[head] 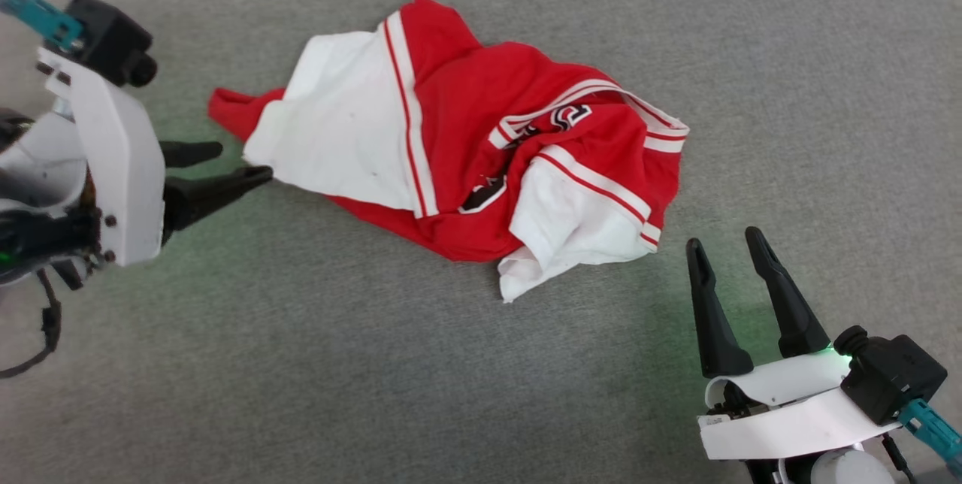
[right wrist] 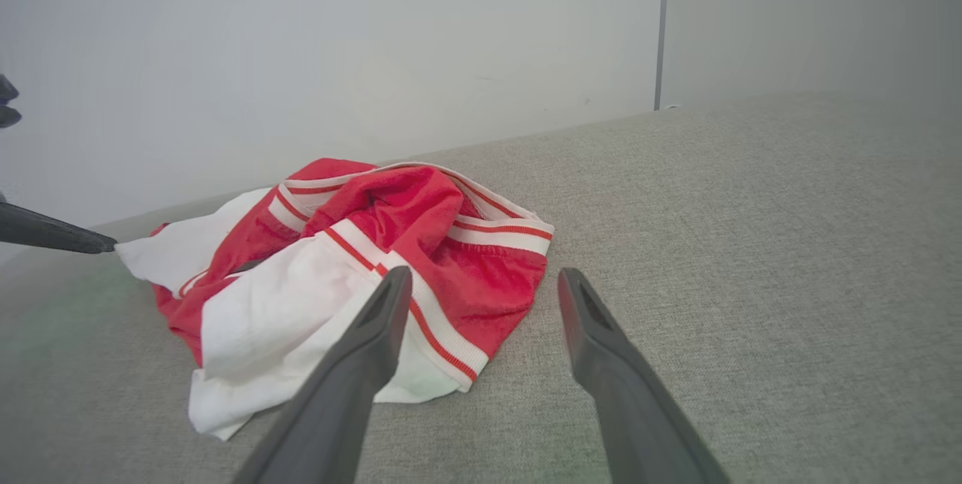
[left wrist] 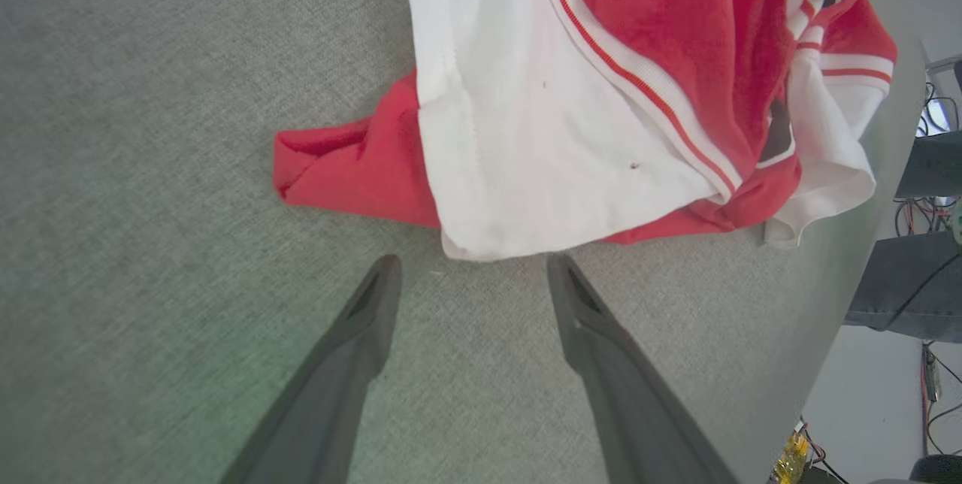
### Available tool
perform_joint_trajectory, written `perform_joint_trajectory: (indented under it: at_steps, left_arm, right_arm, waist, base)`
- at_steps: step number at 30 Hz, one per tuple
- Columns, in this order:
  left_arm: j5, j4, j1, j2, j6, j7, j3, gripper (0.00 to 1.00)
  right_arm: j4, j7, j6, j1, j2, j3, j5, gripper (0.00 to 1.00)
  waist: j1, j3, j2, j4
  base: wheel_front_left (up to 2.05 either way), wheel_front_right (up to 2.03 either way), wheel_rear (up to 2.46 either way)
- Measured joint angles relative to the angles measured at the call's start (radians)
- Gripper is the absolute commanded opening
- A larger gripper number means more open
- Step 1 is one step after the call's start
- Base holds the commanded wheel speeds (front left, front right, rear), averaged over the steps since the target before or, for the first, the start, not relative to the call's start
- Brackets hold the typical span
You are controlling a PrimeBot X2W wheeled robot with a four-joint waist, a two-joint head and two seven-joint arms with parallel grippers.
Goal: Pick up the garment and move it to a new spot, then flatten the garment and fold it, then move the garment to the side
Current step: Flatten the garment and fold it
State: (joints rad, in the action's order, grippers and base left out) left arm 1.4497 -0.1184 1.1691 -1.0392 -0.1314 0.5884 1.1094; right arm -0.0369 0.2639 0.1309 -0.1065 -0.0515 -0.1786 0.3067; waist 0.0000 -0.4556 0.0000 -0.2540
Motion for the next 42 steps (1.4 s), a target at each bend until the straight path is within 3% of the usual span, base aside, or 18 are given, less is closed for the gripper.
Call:
perform_joint_trajectory:
  at_steps: [9,10,15,27,35,42]
  left_arm:
    - [0.043,-0.021,0.024,0.014,0.000,0.007,0.027,1.00]
    - [0.048,-0.021,0.026,0.018,0.000,0.005,0.027,0.75]
    - [0.046,-0.028,0.037,0.029,0.000,-0.026,0.032,0.00]
    - [0.110,-0.026,0.037,0.069,0.000,-0.133,0.015,0.00]
    - [0.163,0.014,-0.037,-0.012,0.000,-0.177,-0.024,0.00]
    - [0.126,0.005,-0.167,-0.075,0.000,-0.238,0.018,0.00]
  right_arm:
    - [-0.007,0.000,0.000,0.009,0.000,-0.012,0.001,1.00]
    - [-0.007,0.000,0.000,0.009,0.000,-0.012,0.001,1.00]
    - [-0.005,0.000,0.000,0.009,0.000,-0.018,-0.001,1.00]
    - [0.046,0.000,0.000,0.012,0.001,0.042,-0.024,1.00]
    - [0.103,0.000,0.000,-0.013,0.002,0.055,-0.065,1.00]
    - [0.129,0.000,0.000,-0.016,0.001,0.066,-0.089,1.00]
  waist:
    - [0.0000,-0.016,0.0000,-0.021]
    - [0.0000,-0.016,0.0000,-0.019]
    - [0.0000,-0.012,0.0000,-0.013]
    - [0.0000,0.031,0.0000,0.051]
    - [0.0000,0.105,0.0000,0.144]
    - [0.0000,0.157,0.0000,0.218]
  base:
    - [0.00,0.00,0.00]
    - [0.00,0.00,0.00]
    - [0.00,0.00,0.00]
    - [0.00,0.00,0.00]
    - [0.00,0.00,0.00]
    - [0.00,0.00,0.00]
